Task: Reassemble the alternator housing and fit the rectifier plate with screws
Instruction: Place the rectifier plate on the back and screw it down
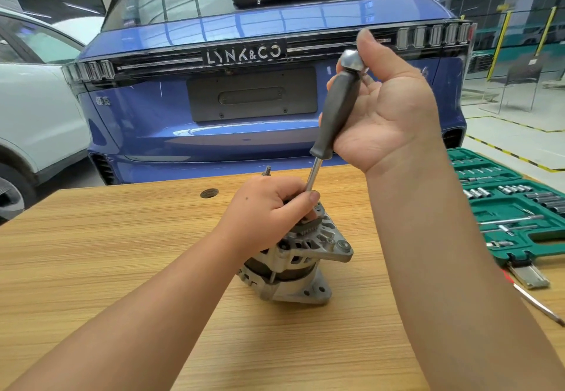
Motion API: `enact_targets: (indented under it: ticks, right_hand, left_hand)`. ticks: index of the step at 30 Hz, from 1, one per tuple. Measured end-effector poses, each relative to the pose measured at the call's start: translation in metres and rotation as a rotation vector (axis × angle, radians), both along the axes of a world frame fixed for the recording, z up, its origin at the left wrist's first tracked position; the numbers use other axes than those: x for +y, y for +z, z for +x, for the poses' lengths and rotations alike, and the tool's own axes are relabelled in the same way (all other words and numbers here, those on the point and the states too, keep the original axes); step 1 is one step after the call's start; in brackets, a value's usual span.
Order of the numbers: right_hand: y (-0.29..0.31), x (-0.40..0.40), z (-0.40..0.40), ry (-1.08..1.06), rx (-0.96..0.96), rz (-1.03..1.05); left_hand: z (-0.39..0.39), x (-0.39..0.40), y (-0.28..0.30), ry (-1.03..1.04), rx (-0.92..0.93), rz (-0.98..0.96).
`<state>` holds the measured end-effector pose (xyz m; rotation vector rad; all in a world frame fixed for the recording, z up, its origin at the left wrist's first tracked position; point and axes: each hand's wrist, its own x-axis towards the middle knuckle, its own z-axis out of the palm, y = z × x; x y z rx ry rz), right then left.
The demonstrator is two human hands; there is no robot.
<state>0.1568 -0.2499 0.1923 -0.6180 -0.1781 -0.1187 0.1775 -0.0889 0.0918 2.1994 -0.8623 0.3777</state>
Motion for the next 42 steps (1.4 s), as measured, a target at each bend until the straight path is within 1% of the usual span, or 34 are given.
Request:
enact_targets:
  ticks: [2,3,4,6,9,12,14,16,18,20,22,23,24,25,27,31,33,35,37,40,42]
  right_hand:
    - [-0.001,0.007,0.002,-0.097,-0.02,-0.007]
    - [-0.002,0.006,0.003,-0.089,-0.035,-0.023]
    - [-0.003,0.004,0.006,-0.025,-0.06,-0.047]
    - [-0.007,-0.004,0.01,0.187,-0.128,-0.072]
    - [-0.016,-0.011,0.014,0.396,-0.211,0.029]
    - [-0.021,-0.013,0.017,0.478,-0.283,0.071]
    - [-0.02,-0.013,0.018,0.452,-0.305,0.09]
    - [-0.019,-0.009,0.019,0.3,-0.303,0.12]
    - [-0.021,-0.002,0.019,0.087,-0.334,0.1]
    - [-0.025,0.009,0.018,-0.158,-0.415,0.009]
    - [-0.026,0.017,0.015,-0.47,-0.51,-0.122]
    - [-0.026,0.02,0.014,-0.588,-0.56,-0.175]
    - [-0.027,0.021,0.014,-0.66,-0.59,-0.198]
    - [-0.028,0.022,0.014,-0.67,-0.59,-0.188]
    - [-0.028,0.021,0.013,-0.538,-0.556,-0.132]
    - [-0.022,0.007,0.014,-0.028,-0.374,-0.059]
    - [-0.019,-0.003,0.016,0.13,-0.28,-0.056]
    - [-0.018,-0.01,0.018,0.202,-0.229,-0.07]
    - [-0.019,-0.011,0.018,0.242,-0.244,-0.074]
    - [-0.021,-0.007,0.016,0.264,-0.355,-0.067]
    - [-0.021,-0.003,0.014,0.184,-0.413,-0.078]
  left_hand:
    - [0.0,0.0,0.0,-0.004,0.011,-0.001]
    - [0.0,0.001,0.0,-0.005,0.014,0.001]
    - [0.0,0.001,0.0,-0.007,0.017,0.0]
    - [-0.001,0.002,0.001,-0.016,0.025,-0.004]
    - [0.0,0.002,0.001,-0.025,0.03,-0.002]
    - [0.0,0.002,0.001,-0.018,0.005,-0.007]
    - [-0.001,0.001,0.0,-0.011,-0.007,-0.01]
    - [-0.002,-0.001,0.001,-0.008,0.008,-0.013]
    - [-0.002,-0.001,0.001,-0.005,0.014,-0.013]
    - [-0.002,-0.001,0.001,-0.002,0.013,-0.019]
    - [-0.002,0.0,0.001,-0.004,0.01,-0.018]
    - [-0.002,0.0,0.001,-0.006,0.005,-0.015]
    - [-0.002,0.0,0.001,-0.008,-0.001,-0.012]
    - [-0.002,0.0,0.001,-0.008,-0.006,-0.007]
    - [-0.002,0.0,0.001,-0.005,-0.011,0.006]
    - [-0.002,0.001,0.002,-0.01,-0.008,0.023]
    - [-0.001,0.002,0.003,-0.01,-0.009,0.038]
    - [-0.001,0.002,0.003,-0.017,-0.012,0.041]
    - [-0.001,0.002,0.003,-0.021,-0.009,0.037]
    - [-0.001,0.002,0.001,-0.019,0.002,0.017]
    - [-0.001,0.002,0.0,-0.016,-0.008,0.005]
